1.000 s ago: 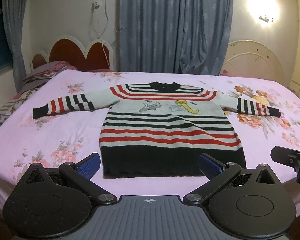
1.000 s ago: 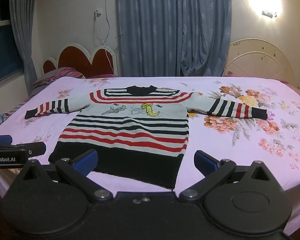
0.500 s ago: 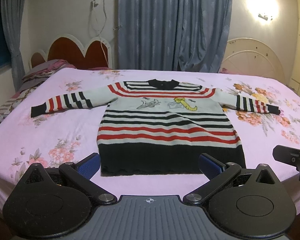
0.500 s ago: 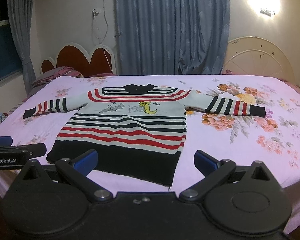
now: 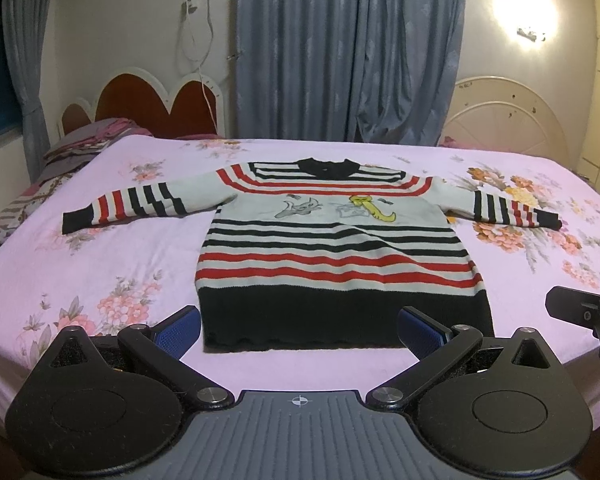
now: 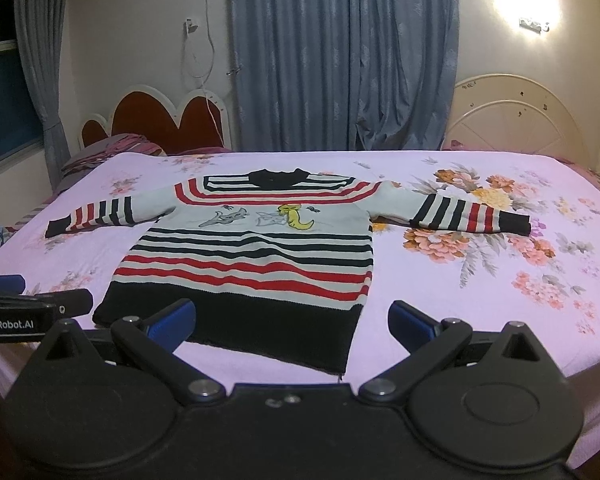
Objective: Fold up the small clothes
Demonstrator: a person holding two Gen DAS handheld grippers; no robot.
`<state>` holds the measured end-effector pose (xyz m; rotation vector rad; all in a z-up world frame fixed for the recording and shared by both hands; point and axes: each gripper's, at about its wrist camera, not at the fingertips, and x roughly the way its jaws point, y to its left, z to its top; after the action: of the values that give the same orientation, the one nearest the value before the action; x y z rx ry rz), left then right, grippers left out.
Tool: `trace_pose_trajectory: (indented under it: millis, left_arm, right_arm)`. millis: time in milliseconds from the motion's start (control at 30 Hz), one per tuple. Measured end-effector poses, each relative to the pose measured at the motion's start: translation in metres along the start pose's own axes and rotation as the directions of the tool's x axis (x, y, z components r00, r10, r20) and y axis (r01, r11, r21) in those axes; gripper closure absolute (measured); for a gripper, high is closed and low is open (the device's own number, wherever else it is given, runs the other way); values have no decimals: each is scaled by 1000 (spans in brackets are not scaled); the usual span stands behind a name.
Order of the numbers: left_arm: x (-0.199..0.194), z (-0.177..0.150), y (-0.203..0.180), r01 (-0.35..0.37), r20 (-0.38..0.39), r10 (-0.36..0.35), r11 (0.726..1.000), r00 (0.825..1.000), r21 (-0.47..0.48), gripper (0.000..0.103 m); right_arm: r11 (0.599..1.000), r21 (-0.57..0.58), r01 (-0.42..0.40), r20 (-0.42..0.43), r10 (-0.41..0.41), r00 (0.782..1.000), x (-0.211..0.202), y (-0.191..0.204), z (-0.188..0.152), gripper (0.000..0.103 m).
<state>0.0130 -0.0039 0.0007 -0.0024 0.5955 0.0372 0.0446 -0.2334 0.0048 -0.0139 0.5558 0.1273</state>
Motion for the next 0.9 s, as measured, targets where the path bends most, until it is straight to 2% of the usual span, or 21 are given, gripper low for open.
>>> trace_pose_trajectory:
  millis: [900]
  left_arm:
    - [3, 0, 10, -18, -2, 17, 1000, 1000, -9, 0]
  right_arm:
    - [1000, -14, -14, -1, 14, 1000, 9, 9, 4, 1]
